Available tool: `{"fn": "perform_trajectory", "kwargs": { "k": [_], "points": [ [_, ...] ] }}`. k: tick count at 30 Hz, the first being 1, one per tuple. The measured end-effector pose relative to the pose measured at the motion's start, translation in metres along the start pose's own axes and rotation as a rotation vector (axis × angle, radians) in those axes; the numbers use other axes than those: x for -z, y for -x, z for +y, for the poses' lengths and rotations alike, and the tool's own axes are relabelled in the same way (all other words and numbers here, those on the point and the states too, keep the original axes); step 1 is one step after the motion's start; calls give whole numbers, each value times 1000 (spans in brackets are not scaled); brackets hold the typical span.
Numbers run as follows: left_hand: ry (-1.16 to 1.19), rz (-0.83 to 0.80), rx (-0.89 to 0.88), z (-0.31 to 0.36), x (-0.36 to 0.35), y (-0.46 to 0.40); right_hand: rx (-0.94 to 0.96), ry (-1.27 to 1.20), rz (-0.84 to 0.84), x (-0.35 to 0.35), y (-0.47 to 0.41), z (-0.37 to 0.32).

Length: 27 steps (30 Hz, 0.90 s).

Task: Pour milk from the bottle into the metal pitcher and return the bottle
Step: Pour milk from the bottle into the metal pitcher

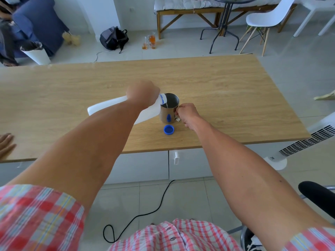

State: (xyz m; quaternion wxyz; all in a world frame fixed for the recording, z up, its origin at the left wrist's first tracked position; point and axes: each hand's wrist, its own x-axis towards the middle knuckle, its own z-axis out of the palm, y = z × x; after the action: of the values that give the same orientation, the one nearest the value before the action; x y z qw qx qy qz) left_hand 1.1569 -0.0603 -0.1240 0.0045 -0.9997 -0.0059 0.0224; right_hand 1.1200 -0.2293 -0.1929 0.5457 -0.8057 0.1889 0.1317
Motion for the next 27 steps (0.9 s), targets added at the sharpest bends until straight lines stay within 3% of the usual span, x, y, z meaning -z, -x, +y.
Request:
{"fn": "perform_trajectory", "kwargs": {
  "k": [27],
  "points": [
    [3, -27, -12, 1, 2, -3, -17, 35, -9, 0, -7, 1]
  ]
}}
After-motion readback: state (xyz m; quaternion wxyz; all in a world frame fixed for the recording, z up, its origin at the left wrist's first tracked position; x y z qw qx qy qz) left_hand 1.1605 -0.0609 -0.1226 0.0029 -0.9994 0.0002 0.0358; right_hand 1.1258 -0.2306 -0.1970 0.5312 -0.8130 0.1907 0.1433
